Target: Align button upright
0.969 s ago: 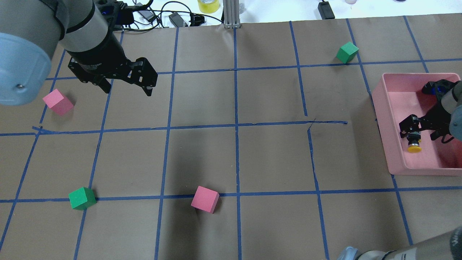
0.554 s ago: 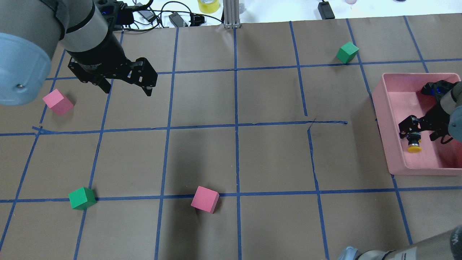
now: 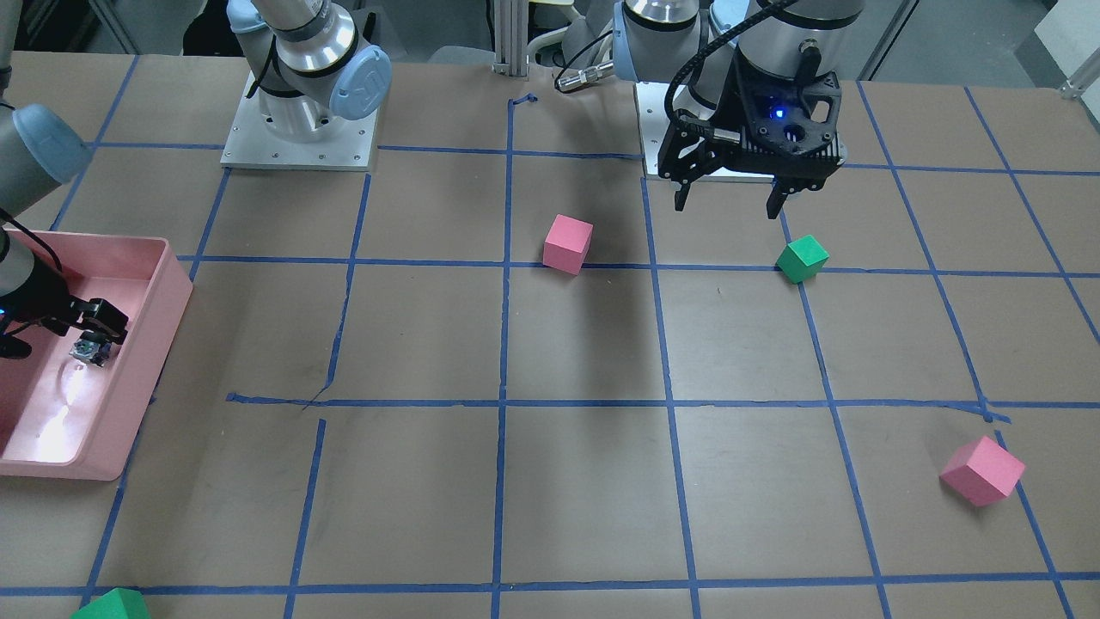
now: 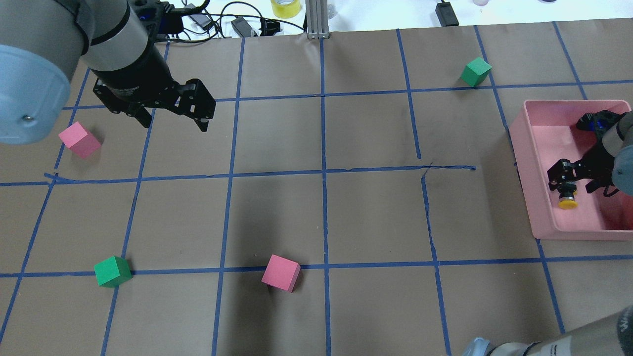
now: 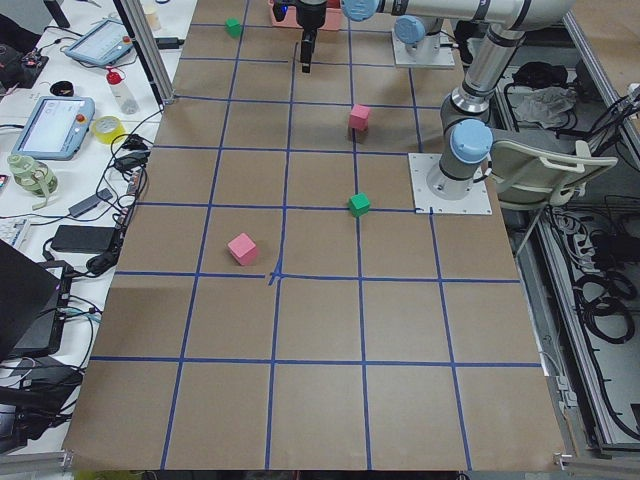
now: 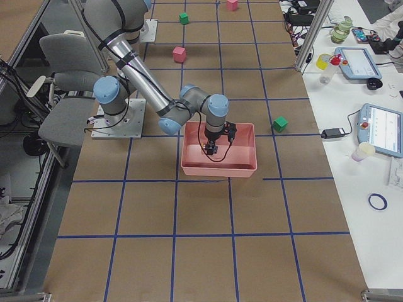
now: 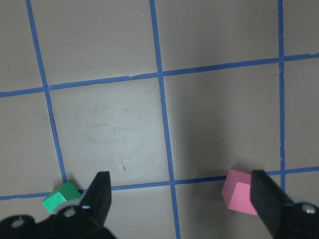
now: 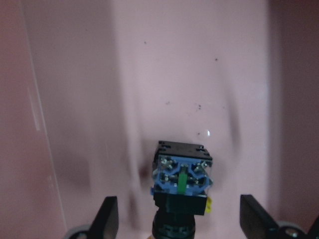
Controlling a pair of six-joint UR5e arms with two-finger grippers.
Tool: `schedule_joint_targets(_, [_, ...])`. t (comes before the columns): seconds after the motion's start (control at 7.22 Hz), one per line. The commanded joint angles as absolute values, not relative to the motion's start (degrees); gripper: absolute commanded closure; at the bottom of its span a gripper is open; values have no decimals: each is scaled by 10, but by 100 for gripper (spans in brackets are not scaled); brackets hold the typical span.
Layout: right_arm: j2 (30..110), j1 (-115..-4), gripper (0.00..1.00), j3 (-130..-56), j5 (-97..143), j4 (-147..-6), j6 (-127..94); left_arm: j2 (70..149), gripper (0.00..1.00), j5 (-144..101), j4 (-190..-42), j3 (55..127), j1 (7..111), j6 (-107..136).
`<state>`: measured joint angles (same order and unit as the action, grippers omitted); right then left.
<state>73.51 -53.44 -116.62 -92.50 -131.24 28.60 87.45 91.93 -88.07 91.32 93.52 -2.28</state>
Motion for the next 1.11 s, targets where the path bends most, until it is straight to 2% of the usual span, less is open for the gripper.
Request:
schedule_joint_targets(0.0, [735,-534,56,-1164,-927,-1311,287,875,0,919,-881,913,935,-23])
schedule_joint_targets(0.28, [736,-534,82,-1159,-948,-1307,289,875,0,919,-881,913,935,-23])
schedule_joint_targets(0.42, [736,-534,87,-1158,-949,-1307,289,875,0,919,-881,913,935,-23])
schedule_joint_targets(0.55, [737,-534,99,-1156,-948,-1306,289,875,0,919,-881,913,935,-23])
schedule_joint_targets(0.97, [741,-535,100,-1144,-948,-1299,289,875,0,919,-881,913,935,-23])
